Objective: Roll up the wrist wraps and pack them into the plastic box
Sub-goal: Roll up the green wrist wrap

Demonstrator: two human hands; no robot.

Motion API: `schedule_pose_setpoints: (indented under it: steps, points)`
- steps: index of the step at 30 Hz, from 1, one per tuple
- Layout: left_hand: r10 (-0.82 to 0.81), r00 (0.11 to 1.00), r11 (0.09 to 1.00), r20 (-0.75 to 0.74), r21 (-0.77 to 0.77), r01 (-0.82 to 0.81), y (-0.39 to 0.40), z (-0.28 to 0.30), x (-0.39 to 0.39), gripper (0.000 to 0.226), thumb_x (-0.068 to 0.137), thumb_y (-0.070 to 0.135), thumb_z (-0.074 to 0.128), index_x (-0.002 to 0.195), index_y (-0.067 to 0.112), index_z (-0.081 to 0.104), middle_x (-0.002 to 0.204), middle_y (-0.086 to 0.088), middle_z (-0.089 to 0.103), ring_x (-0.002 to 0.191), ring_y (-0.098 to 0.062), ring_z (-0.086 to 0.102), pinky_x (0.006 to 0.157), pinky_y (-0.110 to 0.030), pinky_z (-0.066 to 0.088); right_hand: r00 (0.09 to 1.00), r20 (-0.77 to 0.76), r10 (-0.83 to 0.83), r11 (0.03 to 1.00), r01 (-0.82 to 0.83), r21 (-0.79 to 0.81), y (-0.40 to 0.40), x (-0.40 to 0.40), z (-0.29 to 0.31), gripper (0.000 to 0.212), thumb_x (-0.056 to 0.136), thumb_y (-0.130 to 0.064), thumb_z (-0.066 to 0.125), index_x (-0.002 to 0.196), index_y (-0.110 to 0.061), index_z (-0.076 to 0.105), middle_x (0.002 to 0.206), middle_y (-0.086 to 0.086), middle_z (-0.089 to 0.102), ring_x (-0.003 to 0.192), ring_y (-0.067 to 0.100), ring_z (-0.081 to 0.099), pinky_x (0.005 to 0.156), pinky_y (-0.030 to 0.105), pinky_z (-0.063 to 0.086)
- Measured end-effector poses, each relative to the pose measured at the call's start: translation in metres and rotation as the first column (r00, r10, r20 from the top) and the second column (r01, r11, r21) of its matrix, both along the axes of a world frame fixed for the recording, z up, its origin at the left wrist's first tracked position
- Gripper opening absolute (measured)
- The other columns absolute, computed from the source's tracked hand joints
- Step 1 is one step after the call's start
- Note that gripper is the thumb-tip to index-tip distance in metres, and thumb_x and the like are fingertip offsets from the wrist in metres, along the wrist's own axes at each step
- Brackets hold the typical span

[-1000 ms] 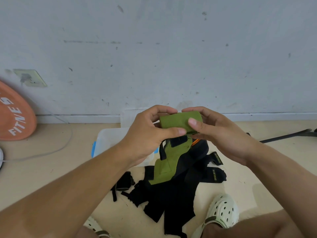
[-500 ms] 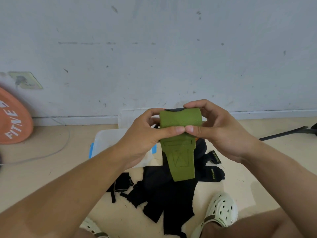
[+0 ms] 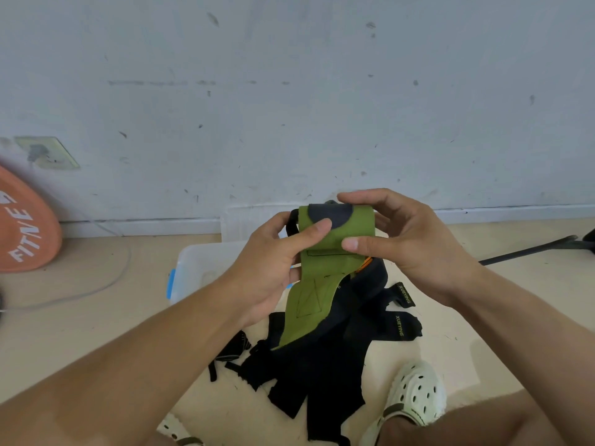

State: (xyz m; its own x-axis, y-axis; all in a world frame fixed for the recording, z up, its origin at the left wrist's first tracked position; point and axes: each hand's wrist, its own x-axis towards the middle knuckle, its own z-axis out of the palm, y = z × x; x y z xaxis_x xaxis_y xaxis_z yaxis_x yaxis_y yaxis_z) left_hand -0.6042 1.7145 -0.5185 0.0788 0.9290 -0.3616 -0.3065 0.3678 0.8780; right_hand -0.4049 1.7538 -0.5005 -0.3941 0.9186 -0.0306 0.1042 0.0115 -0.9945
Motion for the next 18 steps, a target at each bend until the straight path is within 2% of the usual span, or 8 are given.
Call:
schedule_pose_setpoints:
  steps: [2,3,5,9,12,16,17,18]
  points:
    - [0.0,1.0,0.999,-0.013,0.038,0.001,0.001,-0.001,0.0,0.055,0.073,0.027,0.079,0.126,0.016,0.065,0.112,-0.006,0.079,0.103,-0.025,0.076,0.085,-0.038,0.061,0.999,0.031,-0.027,0.999,0.028,-0.021,-0.001,-0.001,0.002,0.058,0.074,-0.028,0.08,0.131,-0.027,0.066,0.129,-0.015,0.069,0.113,0.01,0.07,0.089,0.022,0.057]
    - [0.004,1.0,0.998,-0.017,0.056,-0.003,0.001,-0.001,0.0,0.056,0.073,0.023,0.08,0.126,0.016,0.064,0.112,-0.008,0.079,0.104,-0.025,0.076,0.087,-0.039,0.062,0.999,0.032,-0.029,0.998,0.03,-0.046,-0.002,-0.002,0.001,0.061,0.076,-0.036,0.077,0.135,-0.031,0.062,0.129,-0.016,0.069,0.112,0.013,0.071,0.093,0.027,0.057]
    - [0.016,1.0,0.996,-0.025,0.088,-0.014,0.001,-0.003,0.001,0.061,0.07,0.016,0.082,0.128,0.015,0.062,0.113,-0.011,0.078,0.105,-0.027,0.076,0.093,-0.042,0.061,1.0,0.025,-0.006,0.995,0.008,-0.103,-0.005,-0.006,-0.003,0.066,0.081,-0.046,0.069,0.144,-0.035,0.052,0.126,-0.013,0.071,0.115,0.014,0.07,0.106,0.036,0.052]
    - [0.014,1.0,0.996,-0.017,0.091,-0.012,-0.001,-0.008,0.004,0.065,0.068,0.01,0.083,0.129,0.012,0.061,0.116,-0.013,0.077,0.108,-0.027,0.075,0.102,-0.049,0.057,0.997,0.075,-0.02,0.993,0.029,-0.113,-0.011,-0.015,-0.011,0.087,0.082,-0.065,0.068,0.156,-0.049,0.026,0.134,-0.017,0.067,0.129,0.004,0.06,0.118,0.039,0.039]
    - [-0.037,0.995,0.993,-0.09,0.11,0.047,-0.004,-0.013,0.007,0.057,0.08,0.013,0.083,0.132,0.015,0.06,0.123,-0.005,0.075,0.115,-0.022,0.072,0.106,-0.051,0.053,0.997,0.056,-0.06,0.992,0.066,-0.103,-0.014,-0.017,-0.014,0.087,0.084,-0.054,0.064,0.158,-0.051,0.017,0.142,-0.024,0.057,0.127,-0.003,0.058,0.112,0.031,0.045]
    - [-0.076,0.983,0.99,-0.164,0.106,0.094,-0.009,-0.022,0.01,0.053,0.084,0.029,0.069,0.135,0.022,0.054,0.126,0.002,0.073,0.12,-0.016,0.068,0.111,-0.048,0.049,0.998,0.021,-0.052,0.987,0.054,-0.15,-0.018,-0.022,-0.02,0.077,0.1,-0.029,0.061,0.159,-0.047,0.016,0.147,-0.029,0.047,0.118,-0.018,0.056,0.089,0.006,0.049]
    - [-0.084,0.98,0.989,-0.178,0.106,0.104,-0.01,-0.022,0.009,0.051,0.085,0.03,0.068,0.134,0.025,0.054,0.126,0.003,0.073,0.12,-0.015,0.068,0.112,-0.048,0.048,0.999,0.015,-0.044,0.985,0.046,-0.166,-0.018,-0.022,-0.022,0.076,0.101,-0.028,0.061,0.16,-0.047,0.017,0.149,-0.03,0.045,0.118,-0.02,0.054,0.09,0.005,0.048]
    - [-0.092,0.978,0.988,-0.19,0.108,0.114,-0.01,-0.022,0.008,0.05,0.085,0.031,0.068,0.133,0.026,0.054,0.126,0.004,0.073,0.121,-0.014,0.067,0.112,-0.048,0.048,0.999,0.015,-0.037,0.984,0.039,-0.176,-0.018,-0.022,-0.023,0.076,0.101,-0.028,0.061,0.16,-0.048,0.018,0.149,-0.031,0.044,0.123,-0.018,0.052,0.099,0.01,0.047]
